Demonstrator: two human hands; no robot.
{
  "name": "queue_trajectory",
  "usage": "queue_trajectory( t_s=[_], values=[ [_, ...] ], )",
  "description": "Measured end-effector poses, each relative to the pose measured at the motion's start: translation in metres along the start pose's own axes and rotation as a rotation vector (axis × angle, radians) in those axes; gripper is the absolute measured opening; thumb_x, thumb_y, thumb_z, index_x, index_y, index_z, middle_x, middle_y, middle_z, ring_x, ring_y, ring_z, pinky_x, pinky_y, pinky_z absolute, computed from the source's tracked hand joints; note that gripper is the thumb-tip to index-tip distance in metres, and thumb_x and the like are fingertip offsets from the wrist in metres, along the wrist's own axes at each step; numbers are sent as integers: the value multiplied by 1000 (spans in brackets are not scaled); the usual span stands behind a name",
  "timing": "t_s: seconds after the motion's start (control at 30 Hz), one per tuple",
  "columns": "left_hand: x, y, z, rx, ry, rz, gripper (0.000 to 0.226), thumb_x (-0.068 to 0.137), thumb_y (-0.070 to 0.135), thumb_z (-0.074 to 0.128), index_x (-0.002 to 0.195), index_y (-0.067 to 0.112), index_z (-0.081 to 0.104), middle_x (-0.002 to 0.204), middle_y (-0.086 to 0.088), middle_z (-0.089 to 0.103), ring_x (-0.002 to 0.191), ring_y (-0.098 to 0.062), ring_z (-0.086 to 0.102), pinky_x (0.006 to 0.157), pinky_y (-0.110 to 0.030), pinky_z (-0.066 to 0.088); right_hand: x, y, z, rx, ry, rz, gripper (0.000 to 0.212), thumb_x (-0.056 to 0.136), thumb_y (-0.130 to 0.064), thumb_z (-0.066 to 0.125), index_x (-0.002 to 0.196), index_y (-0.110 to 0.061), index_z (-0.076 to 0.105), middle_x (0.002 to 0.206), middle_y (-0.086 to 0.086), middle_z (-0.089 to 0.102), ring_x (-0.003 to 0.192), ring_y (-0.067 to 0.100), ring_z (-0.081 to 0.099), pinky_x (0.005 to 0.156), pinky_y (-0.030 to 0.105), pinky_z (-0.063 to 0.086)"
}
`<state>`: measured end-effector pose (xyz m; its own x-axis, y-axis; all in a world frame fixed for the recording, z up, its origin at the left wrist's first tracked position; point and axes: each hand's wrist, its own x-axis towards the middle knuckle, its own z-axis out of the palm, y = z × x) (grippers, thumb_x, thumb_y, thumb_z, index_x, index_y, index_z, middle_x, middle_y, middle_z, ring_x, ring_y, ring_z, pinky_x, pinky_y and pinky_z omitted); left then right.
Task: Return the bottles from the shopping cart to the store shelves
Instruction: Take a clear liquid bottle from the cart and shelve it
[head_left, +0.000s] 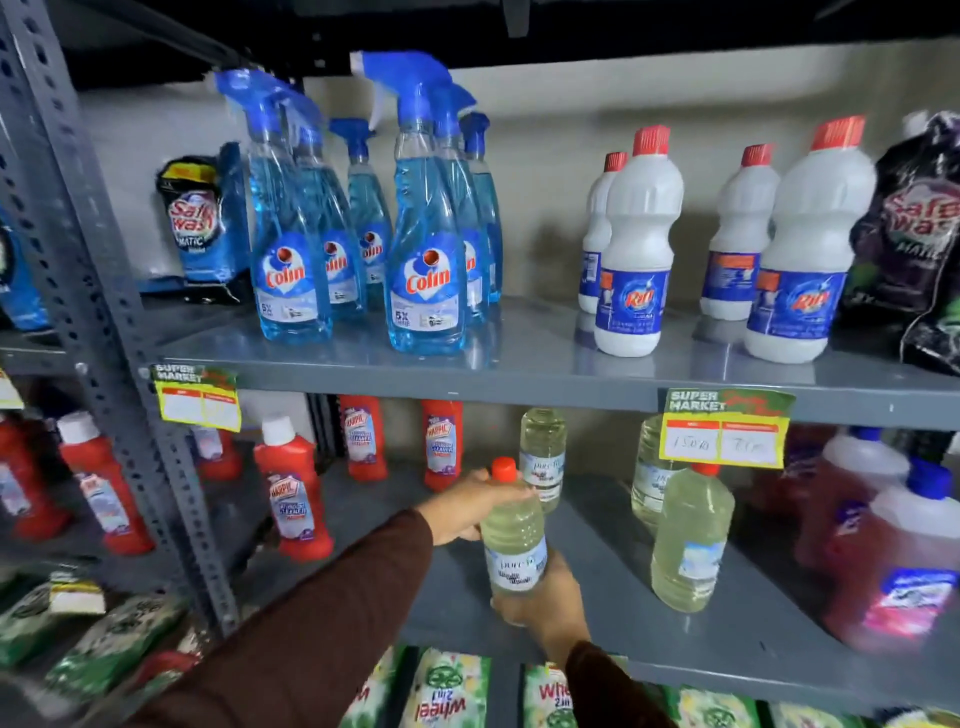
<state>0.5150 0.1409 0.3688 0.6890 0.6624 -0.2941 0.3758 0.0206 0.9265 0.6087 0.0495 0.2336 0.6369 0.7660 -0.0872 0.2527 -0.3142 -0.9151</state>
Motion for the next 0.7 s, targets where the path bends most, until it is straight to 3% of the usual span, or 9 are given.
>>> queue_trajectory(
  t_s=[0.1,0.2,0.27,0.37,0.43,0.5,0.57,0.6,0.7],
  values=[
    [17,2,6,-75,38,29,22,84,27,70,106,23,67,82,9,78,62,1,71,47,-13,50,19,12,5,104,30,13,63,53,-10,90,104,-29,58,90,-16,69,82,5,68,56,8,51],
    [37,8,16,-29,37,33,40,81,26,73,119,18,65,115,-4,74,90,-12,73,73,-24,57,33,14,9,190,70,45,67,59,-7,88,115,-20,54,96,-6,67,80,6,63,45,1,44],
    [50,9,20,-12,51,37,41,79,25,75,118,17,65,114,-5,74,100,-18,72,86,-30,57,42,15,9,201,91,59,68,60,-9,88,118,-18,54,92,-9,65,77,4,59,44,0,42],
    [61,4,19,-59,45,29,17,78,27,76,95,28,72,89,12,78,75,1,72,56,-15,52,50,14,8,174,78,67,71,57,-18,89,118,-21,54,92,-13,64,82,5,60,59,7,42],
    [66,1,17,-93,6,10,10,80,30,74,83,38,75,87,19,78,74,7,71,55,-16,48,55,16,10,183,75,83,73,56,-19,91,117,-22,52,93,-14,64,86,9,62,56,3,39],
    [67,1,17,-91,-25,29,18,81,31,72,99,35,74,98,16,77,83,5,71,60,-13,50,58,16,12,198,85,89,75,56,-21,91,118,-23,50,92,-16,62,86,9,64,49,-1,37],
    [69,0,18,-104,-19,59,34,82,30,71,116,25,68,113,6,75,102,-6,70,80,-21,51,59,16,12,186,92,71,80,54,-22,92,122,-21,49,100,-11,64,95,14,67,63,3,43],
    [70,-1,19,-122,-38,72,38,83,30,71,120,22,66,118,2,73,109,-12,68,89,-25,50,58,15,11,174,100,52,82,54,-22,92,124,-18,49,109,-6,63,102,18,67,74,13,49],
    [62,-8,19,-179,-88,129,42,87,27,69,127,18,61,128,2,67,118,-13,64,95,-23,48,54,9,4,196,100,11,91,53,-10,95,129,-9,45,124,6,59,114,24,62,96,36,53]
  ],
)
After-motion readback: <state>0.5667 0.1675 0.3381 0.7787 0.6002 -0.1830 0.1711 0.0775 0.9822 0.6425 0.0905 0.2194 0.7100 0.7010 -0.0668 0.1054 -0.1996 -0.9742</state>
